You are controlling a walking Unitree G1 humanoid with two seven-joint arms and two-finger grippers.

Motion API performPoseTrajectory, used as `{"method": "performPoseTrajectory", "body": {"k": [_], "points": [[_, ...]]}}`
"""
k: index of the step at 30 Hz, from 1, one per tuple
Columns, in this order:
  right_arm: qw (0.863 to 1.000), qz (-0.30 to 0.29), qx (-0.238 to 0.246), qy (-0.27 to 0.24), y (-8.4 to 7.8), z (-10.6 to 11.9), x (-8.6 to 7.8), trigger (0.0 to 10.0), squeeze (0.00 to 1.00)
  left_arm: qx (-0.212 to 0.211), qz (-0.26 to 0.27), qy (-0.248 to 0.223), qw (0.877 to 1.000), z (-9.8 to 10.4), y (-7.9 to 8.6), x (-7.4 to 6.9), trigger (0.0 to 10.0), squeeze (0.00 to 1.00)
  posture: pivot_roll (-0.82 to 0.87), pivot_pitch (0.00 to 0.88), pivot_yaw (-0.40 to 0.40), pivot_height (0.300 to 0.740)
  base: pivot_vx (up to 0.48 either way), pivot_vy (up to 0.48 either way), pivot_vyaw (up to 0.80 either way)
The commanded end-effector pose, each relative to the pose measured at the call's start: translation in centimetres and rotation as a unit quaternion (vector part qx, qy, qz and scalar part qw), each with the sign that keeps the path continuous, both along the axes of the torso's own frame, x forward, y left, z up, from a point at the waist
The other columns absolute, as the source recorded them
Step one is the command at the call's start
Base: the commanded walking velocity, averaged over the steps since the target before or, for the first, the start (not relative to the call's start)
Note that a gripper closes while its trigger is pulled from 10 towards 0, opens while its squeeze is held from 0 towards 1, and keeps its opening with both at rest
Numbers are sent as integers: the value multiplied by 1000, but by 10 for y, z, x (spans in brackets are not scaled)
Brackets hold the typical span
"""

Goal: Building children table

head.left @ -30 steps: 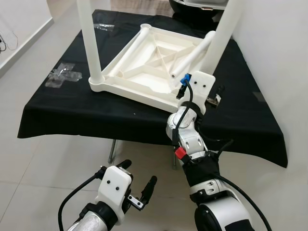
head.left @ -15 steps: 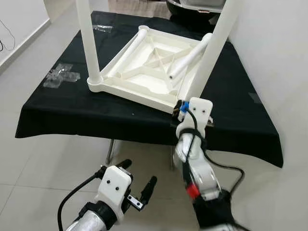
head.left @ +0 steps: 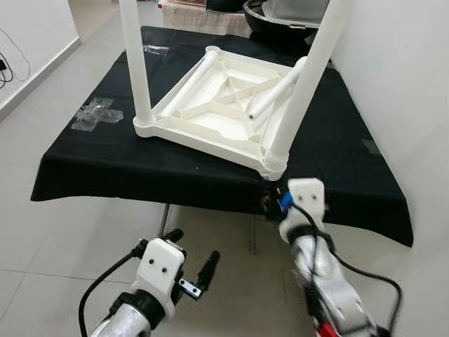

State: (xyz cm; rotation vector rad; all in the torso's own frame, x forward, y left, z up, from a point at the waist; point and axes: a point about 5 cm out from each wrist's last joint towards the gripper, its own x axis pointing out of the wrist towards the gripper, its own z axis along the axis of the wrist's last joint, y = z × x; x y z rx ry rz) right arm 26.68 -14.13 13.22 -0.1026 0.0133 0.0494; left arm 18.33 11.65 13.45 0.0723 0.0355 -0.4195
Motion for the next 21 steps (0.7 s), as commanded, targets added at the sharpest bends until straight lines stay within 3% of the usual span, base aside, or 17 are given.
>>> {"method": "performPoseTrajectory", "body": {"k": [1, 6, 15, 21], "points": [[1000, -2, 1, -21, -5, 5, -1, 10000, 0, 2, 9, 3, 1000, -3, 0, 0, 10000, 0, 111, 96, -102, 740, 0, 0, 0], [998, -59, 3, -3, -23, -7, -4, 10000, 0, 0, 24, 5, 1000, -5, 3, 6, 10000, 0, 114, 85, -91, 740, 0, 0, 0], [999, -22, 13, 20, -22, -18, -8, 10000, 0, 32, 42, 7, 999, -13, 5, 14, 10000, 0, 103, 72, -84, 740, 0, 0, 0], [1000, -11, 14, 26, -20, -22, -8, 10000, 0, 18, 39, 17, 999, -16, 3, 16, 10000, 0, 98, 61, -82, 740, 0, -116, 0]]}}
